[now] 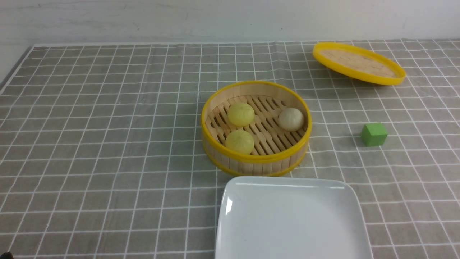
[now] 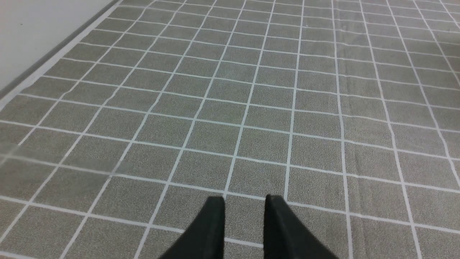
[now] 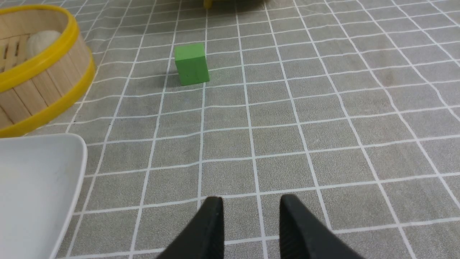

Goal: Put the steamed buns into the plate on the grey tablecloth.
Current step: 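Reach toward a bun in the bamboo steamer with the right gripper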

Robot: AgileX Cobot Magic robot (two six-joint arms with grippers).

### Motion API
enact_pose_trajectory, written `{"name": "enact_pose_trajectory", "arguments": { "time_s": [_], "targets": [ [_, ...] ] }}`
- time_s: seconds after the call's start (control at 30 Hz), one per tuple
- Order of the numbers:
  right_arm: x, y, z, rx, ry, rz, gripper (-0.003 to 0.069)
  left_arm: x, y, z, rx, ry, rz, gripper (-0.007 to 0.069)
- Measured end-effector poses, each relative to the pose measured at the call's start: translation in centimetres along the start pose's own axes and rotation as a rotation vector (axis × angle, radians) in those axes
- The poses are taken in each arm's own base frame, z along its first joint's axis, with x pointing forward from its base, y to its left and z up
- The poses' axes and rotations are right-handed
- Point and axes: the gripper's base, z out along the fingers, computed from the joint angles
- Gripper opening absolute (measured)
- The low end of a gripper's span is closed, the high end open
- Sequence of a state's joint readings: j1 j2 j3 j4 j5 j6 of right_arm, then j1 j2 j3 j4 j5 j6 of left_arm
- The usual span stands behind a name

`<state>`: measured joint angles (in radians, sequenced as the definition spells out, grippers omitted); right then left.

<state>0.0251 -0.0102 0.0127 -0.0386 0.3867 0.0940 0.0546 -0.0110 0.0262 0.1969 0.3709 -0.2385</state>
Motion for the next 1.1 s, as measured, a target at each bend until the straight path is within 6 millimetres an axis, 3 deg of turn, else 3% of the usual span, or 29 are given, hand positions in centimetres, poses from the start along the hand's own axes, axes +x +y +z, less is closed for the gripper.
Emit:
{"name": "enact_pose_trajectory", "arguments": {
  "time_s": [0.93,1.07,1.1],
  "targets": [
    [-0.01,0.01,0.0,-0.001,-0.001,0.005,0.0239,-0.01,0.05,0.0,-0.005,-0.001,0.007,0.0195],
    [-0.07,0.49,-0.01,-0.054,-0.001,0.253,0.0239,0.02,-0.28,0.0,0.03,0.005,-0.191,0.0197],
    [-0.09,0.93,-0.03,-0.104,0.01,0.468,0.0239,0.05,-0.72,-0.03,0.076,0.022,-0.434,0.0198]
  ]
}}
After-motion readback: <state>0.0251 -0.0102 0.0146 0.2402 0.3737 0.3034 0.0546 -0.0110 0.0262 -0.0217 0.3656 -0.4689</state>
